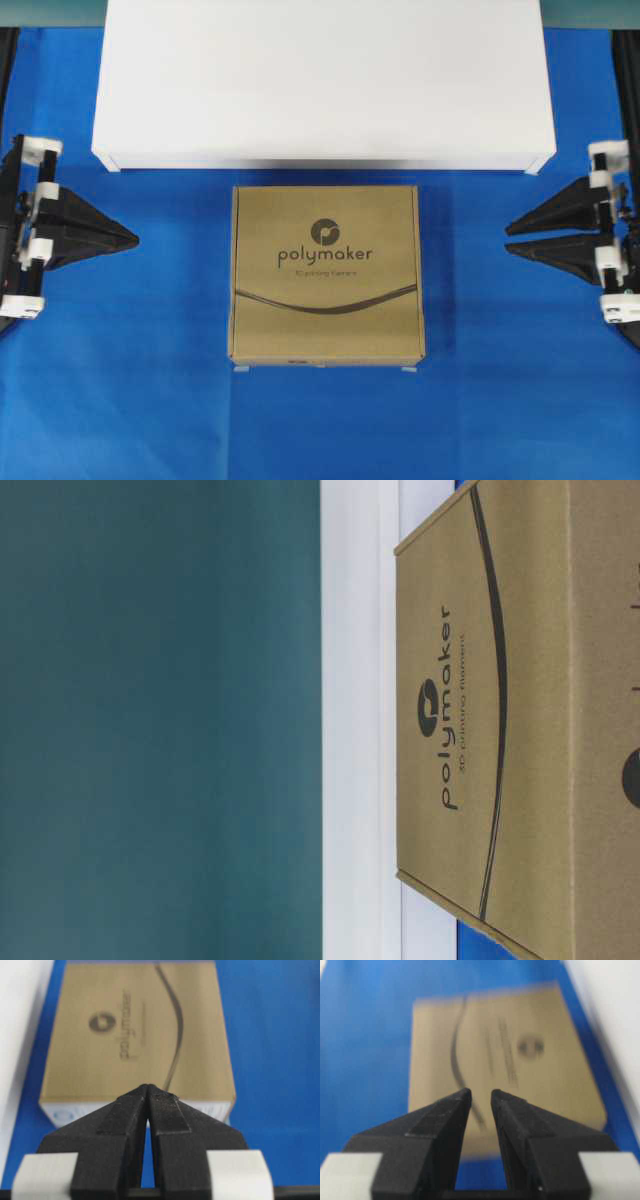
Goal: Place the cardboard box on the stand after clamping it between your arms.
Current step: 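Move both grippers inward toward the left and right sides of the box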
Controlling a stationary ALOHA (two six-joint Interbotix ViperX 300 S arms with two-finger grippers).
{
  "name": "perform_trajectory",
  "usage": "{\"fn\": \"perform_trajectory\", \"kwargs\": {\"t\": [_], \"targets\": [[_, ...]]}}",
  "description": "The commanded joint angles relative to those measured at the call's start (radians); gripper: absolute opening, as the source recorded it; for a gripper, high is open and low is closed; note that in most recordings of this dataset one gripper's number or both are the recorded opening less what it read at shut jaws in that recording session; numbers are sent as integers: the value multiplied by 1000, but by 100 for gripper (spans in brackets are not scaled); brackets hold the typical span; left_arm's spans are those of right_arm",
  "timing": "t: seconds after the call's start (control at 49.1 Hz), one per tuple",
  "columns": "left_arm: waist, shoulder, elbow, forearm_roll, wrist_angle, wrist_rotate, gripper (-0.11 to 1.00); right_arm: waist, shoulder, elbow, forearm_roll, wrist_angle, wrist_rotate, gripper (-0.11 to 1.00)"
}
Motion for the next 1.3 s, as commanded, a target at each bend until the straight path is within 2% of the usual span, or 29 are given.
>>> {"fn": "perform_trajectory", "kwargs": {"t": [0.0, 0.143, 0.367, 0.448, 0.509, 0.57, 0.652, 0.774, 0.856, 0.957, 1.283], "targets": [[0, 23, -38, 3, 40, 0, 0, -3, 41, -51, 2, 94, 11, 6], [0, 71, -57, 2, 97, 2, 0, -3, 104, -67, -9, 183, 11, 7], [-8, 158, -81, 3, 181, 3, 0, -8, 210, -83, -92, 281, 11, 9], [-8, 190, -89, 5, 207, 9, 1, -20, 255, -97, -101, 304, 8, 11], [-6, 207, -92, 6, 216, 11, 5, -32, 290, -106, -106, 316, 2, 13], [-5, 224, -92, 6, 219, 8, 17, -40, 319, -114, -106, 322, -5, 18], [-6, 255, -87, 6, 221, -8, 40, -54, 354, -124, -107, 330, -8, 31], [-2, 307, -91, 6, 218, -40, 75, -60, 407, -132, -106, 351, -9, 65], [0, 342, -91, 6, 204, -58, 88, -60, 443, -132, -104, 364, -9, 87], [0, 391, -89, 6, 167, -61, 85, -60, 485, -132, -106, 357, -15, 99], [6, 541, -106, 6, 61, -51, 85, -57, 620, -138, -106, 227, -40, 98]]}}
